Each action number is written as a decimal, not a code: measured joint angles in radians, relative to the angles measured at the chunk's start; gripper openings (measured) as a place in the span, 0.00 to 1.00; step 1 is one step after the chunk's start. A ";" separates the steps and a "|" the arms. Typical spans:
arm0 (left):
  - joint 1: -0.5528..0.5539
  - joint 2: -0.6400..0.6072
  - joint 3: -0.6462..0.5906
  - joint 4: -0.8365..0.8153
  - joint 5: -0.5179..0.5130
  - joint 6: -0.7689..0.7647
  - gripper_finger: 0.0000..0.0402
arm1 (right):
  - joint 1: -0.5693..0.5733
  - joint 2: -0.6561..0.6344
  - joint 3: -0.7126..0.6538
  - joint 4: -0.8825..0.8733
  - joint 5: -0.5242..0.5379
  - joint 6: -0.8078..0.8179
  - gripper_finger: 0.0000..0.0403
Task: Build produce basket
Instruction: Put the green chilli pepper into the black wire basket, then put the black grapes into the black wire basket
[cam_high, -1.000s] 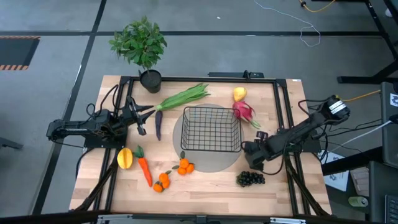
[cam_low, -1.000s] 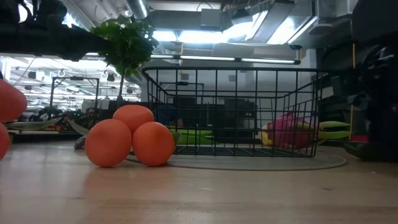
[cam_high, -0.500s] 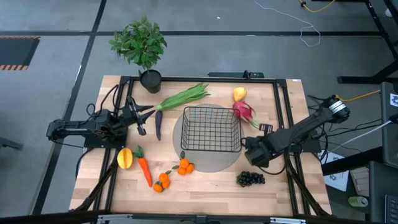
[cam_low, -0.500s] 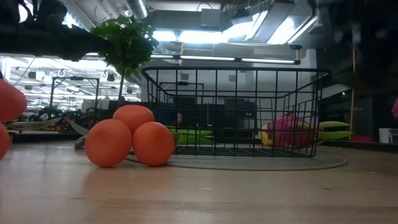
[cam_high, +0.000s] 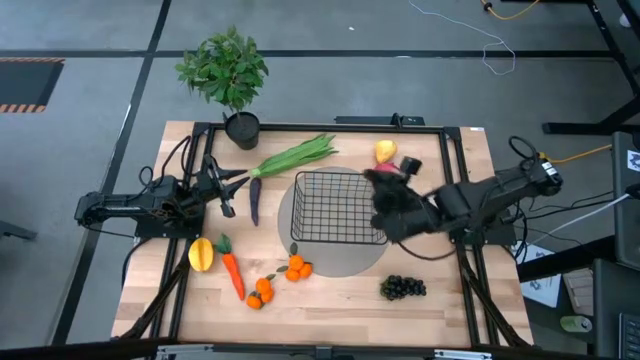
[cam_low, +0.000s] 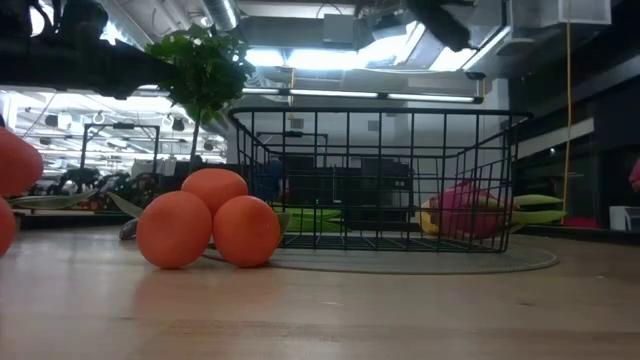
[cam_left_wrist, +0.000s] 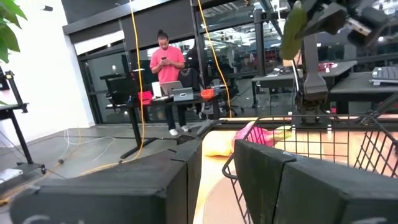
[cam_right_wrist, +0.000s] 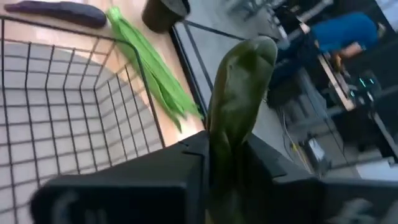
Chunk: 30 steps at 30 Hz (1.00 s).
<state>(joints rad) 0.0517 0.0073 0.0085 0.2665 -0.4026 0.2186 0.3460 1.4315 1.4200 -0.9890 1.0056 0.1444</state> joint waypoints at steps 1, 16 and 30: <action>0.000 0.000 0.000 0.000 0.000 -0.005 0.21 | -0.025 0.001 0.000 0.043 -0.041 -0.071 0.19; 0.000 0.000 0.000 -0.003 0.000 -0.009 0.21 | -0.191 0.014 0.000 0.157 -0.231 -0.231 0.46; 0.000 0.000 0.000 -0.003 0.000 -0.007 0.21 | -0.100 0.011 0.000 -0.049 -0.389 -0.002 0.47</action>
<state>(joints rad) 0.0520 0.0071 0.0085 0.2630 -0.4026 0.2111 0.2458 1.4429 1.4197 -1.0376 0.6168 0.1425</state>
